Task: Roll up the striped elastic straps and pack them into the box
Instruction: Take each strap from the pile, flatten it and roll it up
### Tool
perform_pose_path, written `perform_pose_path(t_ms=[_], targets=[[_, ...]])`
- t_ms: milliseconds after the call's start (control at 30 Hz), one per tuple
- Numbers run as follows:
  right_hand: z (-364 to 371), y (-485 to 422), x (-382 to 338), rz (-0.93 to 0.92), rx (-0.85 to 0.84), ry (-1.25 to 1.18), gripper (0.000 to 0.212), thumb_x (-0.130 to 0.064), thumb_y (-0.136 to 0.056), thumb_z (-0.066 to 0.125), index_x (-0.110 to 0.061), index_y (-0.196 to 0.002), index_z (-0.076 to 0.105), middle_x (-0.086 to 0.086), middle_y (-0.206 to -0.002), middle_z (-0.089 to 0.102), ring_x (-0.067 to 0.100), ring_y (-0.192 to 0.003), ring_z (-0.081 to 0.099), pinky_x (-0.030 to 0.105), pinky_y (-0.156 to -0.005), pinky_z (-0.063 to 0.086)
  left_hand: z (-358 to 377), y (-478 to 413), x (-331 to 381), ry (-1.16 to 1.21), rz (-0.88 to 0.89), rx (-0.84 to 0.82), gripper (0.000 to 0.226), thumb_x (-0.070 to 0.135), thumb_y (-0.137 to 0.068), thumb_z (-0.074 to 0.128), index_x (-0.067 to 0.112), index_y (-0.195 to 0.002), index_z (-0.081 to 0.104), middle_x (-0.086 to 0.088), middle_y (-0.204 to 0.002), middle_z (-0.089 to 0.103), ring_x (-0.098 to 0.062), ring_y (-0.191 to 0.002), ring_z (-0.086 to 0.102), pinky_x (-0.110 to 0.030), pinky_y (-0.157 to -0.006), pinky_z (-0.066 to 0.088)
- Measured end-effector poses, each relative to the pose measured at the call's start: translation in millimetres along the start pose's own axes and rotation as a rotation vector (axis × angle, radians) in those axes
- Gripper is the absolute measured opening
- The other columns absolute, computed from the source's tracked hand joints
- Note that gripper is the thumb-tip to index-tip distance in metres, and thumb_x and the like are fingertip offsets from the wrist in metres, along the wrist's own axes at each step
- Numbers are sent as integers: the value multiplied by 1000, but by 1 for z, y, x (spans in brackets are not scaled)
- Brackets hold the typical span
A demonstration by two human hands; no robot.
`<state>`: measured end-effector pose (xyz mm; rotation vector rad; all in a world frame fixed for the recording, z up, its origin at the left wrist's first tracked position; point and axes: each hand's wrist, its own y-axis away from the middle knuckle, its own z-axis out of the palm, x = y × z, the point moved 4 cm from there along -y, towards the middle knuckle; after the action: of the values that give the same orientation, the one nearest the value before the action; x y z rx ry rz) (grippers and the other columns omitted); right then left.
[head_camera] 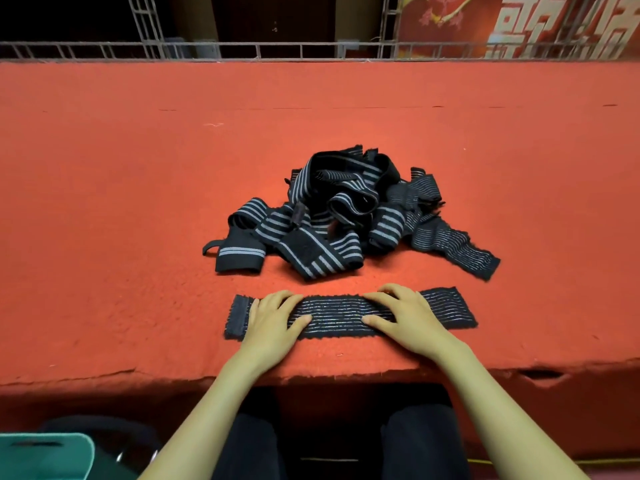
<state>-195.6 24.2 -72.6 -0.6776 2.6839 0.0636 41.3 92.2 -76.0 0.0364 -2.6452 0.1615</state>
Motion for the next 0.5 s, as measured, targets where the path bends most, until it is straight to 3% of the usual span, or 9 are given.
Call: perform_pose_path(t_ms=[67,200,333,400,500], targets=[[0,5,2,12,19,-11,51,-59,-89,50,-39,-135,47,-12,-133,42,11,-128,34,43,-115,19,-1,1,-2,15,-4,20,80,70,-70,22,26,-130,52,7,-131,47,-15,-125,36,-30,-109,16],[-2,8,3,-17,18,-20,53,-58,-88,52,-38,-137,47,-13,-134,42,8,-128,34,40,-115,18,-2,-2,1,-10,-41,14,48,51,-88,50,26,-129,51,5,-129,45,-17,-127,34,-31,-110,16],[-20,-5,12,-45,-16,-184,48,-48,-86,63,-27,-129,56,-8,-130,50,11,-122,45,29,-110,30,-8,-30,37,69,3,39,36,37,-89,59,26,-123,56,4,-121,49,-17,-121,40,-37,-107,30],[-42,-15,22,-27,77,-222,42,-39,-86,66,-23,-124,59,-6,-125,54,9,-117,49,21,-103,31,-13,-52,68,191,88,105,31,33,-88,62,22,-117,60,7,-114,51,-14,-112,48,-32,-101,38],[-82,-39,39,19,266,-244,36,-28,-86,68,-19,-121,62,-2,-119,61,12,-112,55,23,-100,37,-20,-93,115,256,209,163,25,27,-89,61,19,-112,62,4,-113,55,-11,-106,52,-23,-93,39]])
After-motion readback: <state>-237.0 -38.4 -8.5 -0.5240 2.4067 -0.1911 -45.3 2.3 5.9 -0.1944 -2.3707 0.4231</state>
